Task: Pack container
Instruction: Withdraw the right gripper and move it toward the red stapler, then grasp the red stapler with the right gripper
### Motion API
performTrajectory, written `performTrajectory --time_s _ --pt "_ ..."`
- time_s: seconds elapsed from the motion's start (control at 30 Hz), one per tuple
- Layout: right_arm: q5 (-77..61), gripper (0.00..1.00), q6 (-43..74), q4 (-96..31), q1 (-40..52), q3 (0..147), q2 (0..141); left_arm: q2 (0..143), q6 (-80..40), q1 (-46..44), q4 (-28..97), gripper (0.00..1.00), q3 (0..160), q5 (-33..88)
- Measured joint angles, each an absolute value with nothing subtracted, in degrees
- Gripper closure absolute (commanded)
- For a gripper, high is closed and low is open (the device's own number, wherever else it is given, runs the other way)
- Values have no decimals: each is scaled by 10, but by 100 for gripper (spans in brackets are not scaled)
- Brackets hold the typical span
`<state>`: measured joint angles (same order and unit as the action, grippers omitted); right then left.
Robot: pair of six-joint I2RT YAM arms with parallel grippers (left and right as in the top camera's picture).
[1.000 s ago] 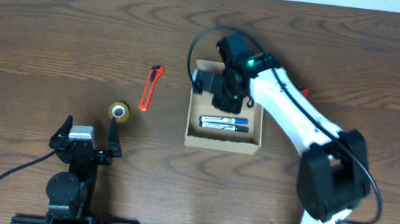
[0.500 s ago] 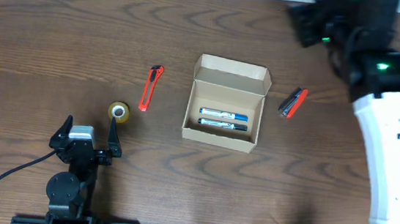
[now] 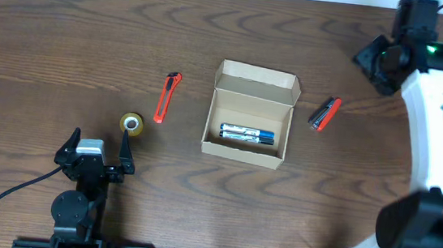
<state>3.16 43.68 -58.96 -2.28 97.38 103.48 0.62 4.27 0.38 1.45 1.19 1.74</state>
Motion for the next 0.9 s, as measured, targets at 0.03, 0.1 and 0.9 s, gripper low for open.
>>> performTrajectory --time_s 0.03,0.1,0.9 --pt "29 40 444 -597 -20 973 1049 6 43 4 15 5 12 17" --pt "21 40 454 -601 -13 967 1079 6 43 4 15 5 12 17" --pt "23 39 505 -577 17 843 1119 6 43 4 15 5 12 17"
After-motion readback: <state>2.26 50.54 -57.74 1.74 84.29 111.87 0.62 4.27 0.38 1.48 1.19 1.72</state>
